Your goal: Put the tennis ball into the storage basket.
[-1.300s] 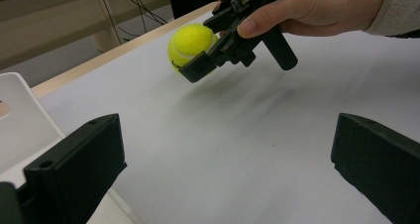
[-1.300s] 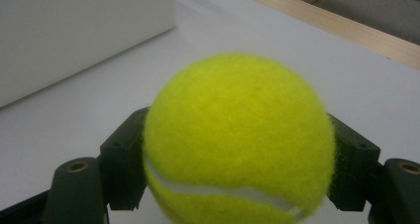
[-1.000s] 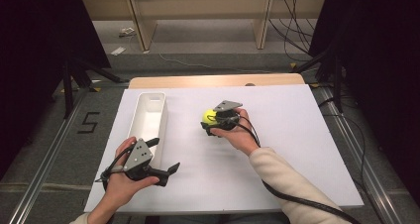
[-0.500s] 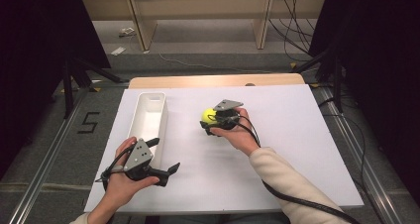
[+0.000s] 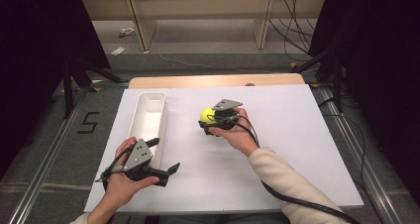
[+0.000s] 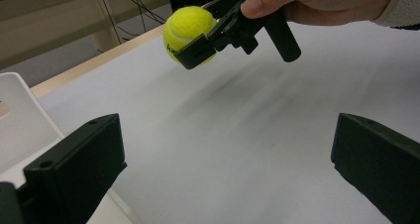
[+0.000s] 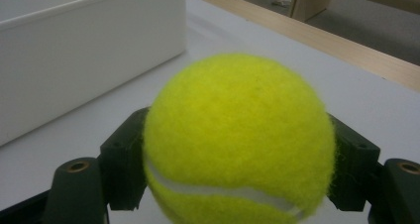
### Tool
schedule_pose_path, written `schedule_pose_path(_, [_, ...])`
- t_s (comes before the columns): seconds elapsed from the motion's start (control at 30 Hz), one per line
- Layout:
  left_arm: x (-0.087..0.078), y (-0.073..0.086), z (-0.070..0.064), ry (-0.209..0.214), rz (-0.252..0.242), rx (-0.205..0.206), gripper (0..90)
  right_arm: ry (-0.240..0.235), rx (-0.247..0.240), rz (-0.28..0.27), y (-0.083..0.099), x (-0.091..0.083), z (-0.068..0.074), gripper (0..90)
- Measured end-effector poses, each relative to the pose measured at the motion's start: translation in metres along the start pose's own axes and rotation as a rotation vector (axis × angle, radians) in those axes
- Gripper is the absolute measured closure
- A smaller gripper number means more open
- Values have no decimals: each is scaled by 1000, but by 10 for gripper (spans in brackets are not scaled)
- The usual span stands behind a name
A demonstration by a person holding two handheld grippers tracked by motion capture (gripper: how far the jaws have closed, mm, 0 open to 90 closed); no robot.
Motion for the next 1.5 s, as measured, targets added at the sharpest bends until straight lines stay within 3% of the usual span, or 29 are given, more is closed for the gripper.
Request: schedule_pose_path(1.5, [0,0,0,1,0,1,0,-15,-7,-30,-9,-4,9,266])
Point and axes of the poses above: each handheld gripper's, and its own axes: x roughly forward along the jaws, y roughly out of its underside, z roughly to its left, the point moved 4 cm from there along x, roughly forward along the jaws, and after that the axes turned 2 degrees about -x, right-handed, at the moved point
